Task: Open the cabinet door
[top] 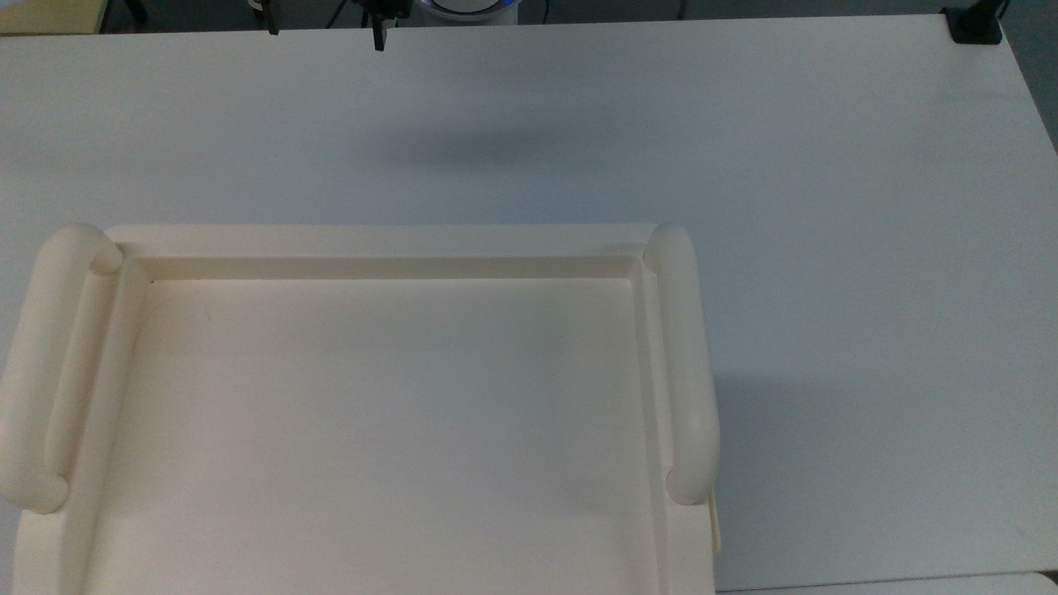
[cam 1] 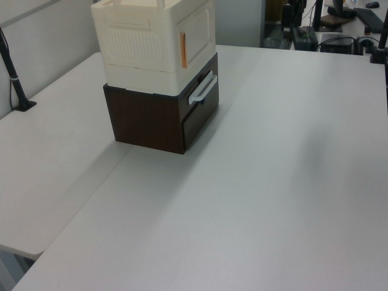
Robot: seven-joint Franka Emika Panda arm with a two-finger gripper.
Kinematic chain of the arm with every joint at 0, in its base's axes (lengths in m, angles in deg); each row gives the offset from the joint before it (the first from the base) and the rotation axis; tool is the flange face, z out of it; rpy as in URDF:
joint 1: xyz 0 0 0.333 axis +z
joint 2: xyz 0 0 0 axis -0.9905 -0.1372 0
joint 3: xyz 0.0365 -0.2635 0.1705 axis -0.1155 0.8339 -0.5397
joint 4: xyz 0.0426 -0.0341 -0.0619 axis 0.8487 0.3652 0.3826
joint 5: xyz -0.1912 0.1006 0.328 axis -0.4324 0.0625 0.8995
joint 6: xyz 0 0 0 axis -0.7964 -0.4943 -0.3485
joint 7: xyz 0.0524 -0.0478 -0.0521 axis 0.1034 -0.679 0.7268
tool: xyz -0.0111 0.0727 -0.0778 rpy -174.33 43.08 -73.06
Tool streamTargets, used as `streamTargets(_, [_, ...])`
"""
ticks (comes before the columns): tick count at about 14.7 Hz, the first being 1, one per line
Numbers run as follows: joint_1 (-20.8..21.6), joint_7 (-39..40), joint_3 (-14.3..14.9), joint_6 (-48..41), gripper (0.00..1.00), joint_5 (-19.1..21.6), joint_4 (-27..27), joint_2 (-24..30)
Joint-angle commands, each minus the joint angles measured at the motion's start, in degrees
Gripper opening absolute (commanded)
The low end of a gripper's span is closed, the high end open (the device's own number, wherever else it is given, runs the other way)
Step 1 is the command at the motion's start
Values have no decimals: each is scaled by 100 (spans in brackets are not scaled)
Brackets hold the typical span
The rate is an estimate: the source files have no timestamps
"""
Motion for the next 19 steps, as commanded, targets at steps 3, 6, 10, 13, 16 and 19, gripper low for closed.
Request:
streamTargets(3, [18, 121, 0, -152, 100, 7, 33, 68])
streamTargets(6, [18, 121, 0, -143, 100, 7, 42, 68])
streamTargets(10, [9, 384, 0, -152, 100, 15, 51, 68])
streamTargets(13, [27, 411, -9, -82, 100, 68, 33, 42])
streamTargets(16, [27, 420, -27, 356, 100, 628, -11, -99])
streamTargets(19, [298, 332, -27, 1042, 100, 798, -11, -134])
